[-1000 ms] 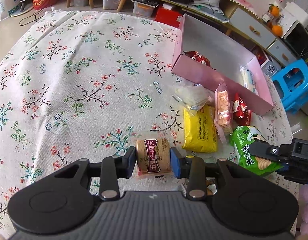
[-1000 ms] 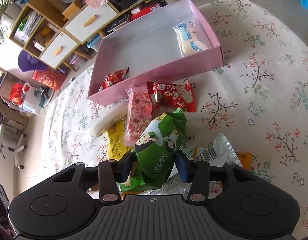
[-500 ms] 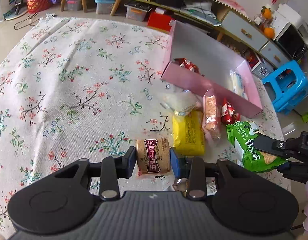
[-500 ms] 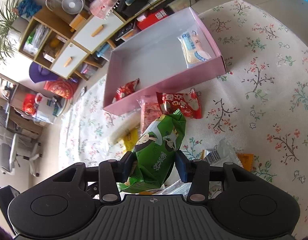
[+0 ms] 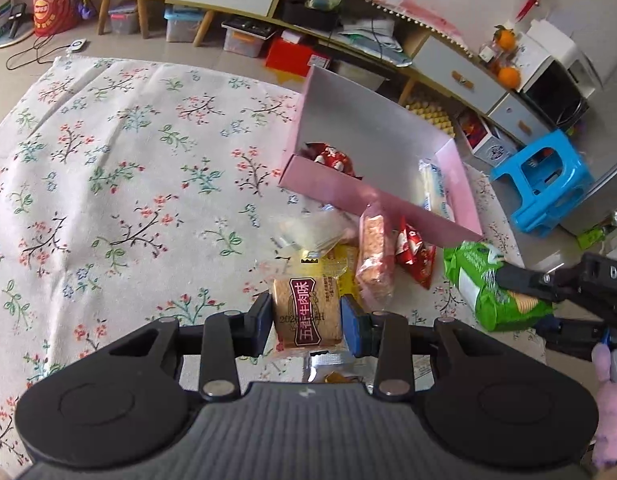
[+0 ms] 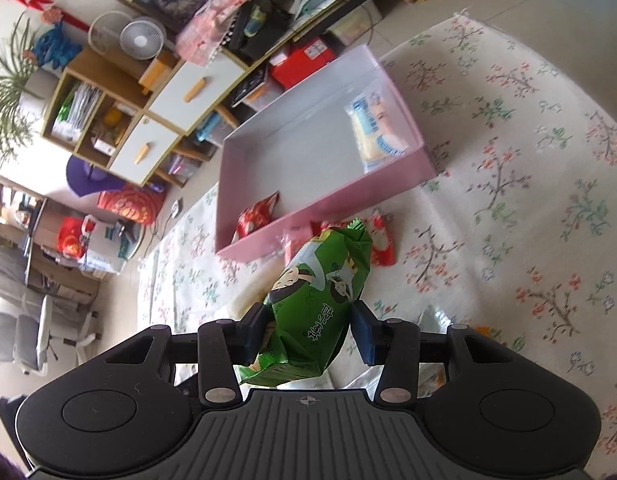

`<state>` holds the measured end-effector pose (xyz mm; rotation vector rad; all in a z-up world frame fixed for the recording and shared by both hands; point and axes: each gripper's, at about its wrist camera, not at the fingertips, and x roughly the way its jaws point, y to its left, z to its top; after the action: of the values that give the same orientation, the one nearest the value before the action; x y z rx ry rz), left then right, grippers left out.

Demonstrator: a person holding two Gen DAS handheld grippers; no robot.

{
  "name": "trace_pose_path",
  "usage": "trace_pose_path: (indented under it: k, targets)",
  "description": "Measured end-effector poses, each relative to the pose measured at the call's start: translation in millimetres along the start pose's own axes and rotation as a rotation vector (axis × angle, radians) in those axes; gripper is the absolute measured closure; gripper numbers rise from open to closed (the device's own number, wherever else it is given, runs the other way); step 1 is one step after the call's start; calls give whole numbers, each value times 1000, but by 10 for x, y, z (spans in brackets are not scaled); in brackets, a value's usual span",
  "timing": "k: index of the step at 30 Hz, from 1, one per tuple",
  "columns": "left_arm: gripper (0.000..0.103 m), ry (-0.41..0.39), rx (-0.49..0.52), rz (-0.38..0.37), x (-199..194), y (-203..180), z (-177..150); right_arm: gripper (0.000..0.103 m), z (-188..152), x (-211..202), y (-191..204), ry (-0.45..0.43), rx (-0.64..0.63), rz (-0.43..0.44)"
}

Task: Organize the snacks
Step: 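Lift both packets and carry them over the pink box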

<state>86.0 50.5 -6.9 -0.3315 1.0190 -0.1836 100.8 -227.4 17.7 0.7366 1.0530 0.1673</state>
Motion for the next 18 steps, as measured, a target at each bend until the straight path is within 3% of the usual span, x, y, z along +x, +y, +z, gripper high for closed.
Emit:
trace_pose_path:
  k: [9, 18]
  targets:
    - [69, 30, -93, -70, 67, 98, 46, 58, 464, 97, 79, -86, 22, -19]
    - [69, 21, -146, -119, 75, 135, 136, 58, 887, 642, 306, -127, -41, -43]
